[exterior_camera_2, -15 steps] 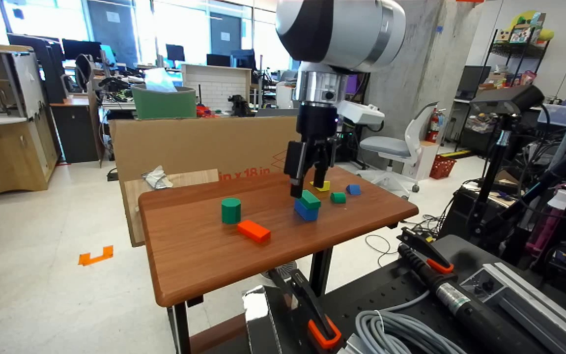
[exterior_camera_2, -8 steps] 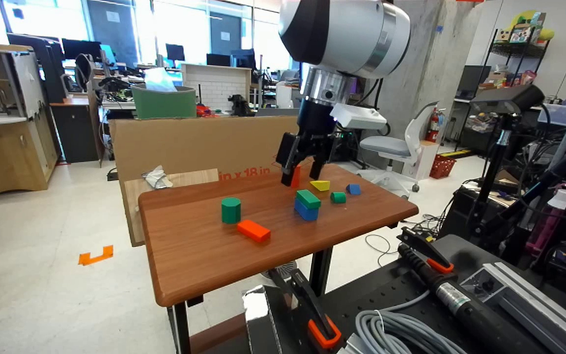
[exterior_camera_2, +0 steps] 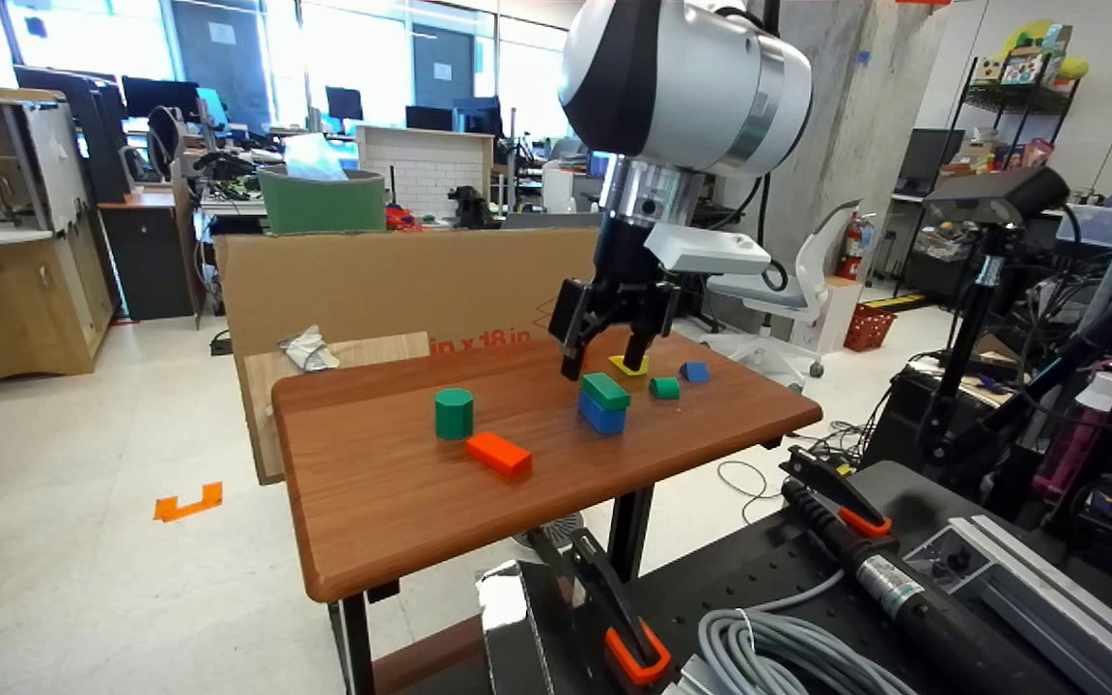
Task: Remove the green rectangular block from the blue rectangular block
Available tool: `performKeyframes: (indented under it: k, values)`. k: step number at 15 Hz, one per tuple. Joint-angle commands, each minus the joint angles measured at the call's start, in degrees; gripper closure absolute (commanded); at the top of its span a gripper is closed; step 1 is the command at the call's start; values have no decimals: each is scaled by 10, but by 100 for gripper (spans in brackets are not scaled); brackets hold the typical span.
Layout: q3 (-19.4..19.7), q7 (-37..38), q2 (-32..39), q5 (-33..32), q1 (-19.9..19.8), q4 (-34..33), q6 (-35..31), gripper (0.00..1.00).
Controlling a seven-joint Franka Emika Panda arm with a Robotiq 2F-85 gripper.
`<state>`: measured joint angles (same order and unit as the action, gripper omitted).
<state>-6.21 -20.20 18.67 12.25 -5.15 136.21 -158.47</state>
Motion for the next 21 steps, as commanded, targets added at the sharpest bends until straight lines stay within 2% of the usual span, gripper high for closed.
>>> performKeyframes:
  k: [1, 3, 4, 6, 13, 14, 21]
  values:
    - [15, 48, 19, -29, 8, -12, -2, 0]
    - [18, 66, 24, -42, 11, -15, -2, 0]
    - [21, 75, 26, -49, 13, -16, -1, 25]
    - [23, 87, 29, -64, 17, -18, -3, 34]
    - [23, 105, 29, -90, 24, -17, -2, 88]
    - [24, 105, 28, -92, 25, -16, -3, 92]
    - [13, 104, 10, -112, 50, -15, 14, 92]
